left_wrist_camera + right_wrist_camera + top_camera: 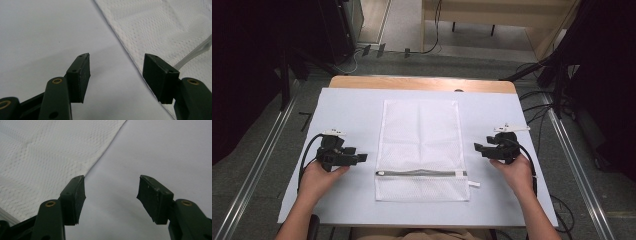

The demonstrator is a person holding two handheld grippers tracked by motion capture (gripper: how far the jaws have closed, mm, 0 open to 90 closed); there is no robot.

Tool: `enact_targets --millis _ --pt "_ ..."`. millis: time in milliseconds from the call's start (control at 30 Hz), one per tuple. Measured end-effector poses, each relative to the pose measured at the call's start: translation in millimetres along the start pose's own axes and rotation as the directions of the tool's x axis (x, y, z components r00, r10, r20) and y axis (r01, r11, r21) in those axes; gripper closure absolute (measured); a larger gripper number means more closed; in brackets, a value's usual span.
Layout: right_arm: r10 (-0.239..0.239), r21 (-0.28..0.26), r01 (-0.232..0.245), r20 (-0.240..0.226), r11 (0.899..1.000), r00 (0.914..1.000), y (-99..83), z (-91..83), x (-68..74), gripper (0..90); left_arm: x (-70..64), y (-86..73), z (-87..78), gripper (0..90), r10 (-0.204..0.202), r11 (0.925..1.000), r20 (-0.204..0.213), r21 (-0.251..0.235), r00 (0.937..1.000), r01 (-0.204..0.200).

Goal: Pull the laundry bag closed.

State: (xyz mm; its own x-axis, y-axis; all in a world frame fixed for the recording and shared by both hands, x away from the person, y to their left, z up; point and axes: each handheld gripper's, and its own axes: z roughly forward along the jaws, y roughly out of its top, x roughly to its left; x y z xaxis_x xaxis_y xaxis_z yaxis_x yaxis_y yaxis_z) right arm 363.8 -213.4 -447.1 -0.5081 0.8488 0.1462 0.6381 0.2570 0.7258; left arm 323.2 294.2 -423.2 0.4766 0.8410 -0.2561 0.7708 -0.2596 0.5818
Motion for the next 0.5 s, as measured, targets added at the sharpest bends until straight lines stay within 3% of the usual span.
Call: enact_targets --millis 500 --pt "-0.004 0.033 0.004 -0.009 0.999 0.9999 0.2 -0.8 5.4 42.5 1.1 -0.5 -0.8 38.2 -0.013 0.9999 -0.004 -0.001 0.9999 0.013"
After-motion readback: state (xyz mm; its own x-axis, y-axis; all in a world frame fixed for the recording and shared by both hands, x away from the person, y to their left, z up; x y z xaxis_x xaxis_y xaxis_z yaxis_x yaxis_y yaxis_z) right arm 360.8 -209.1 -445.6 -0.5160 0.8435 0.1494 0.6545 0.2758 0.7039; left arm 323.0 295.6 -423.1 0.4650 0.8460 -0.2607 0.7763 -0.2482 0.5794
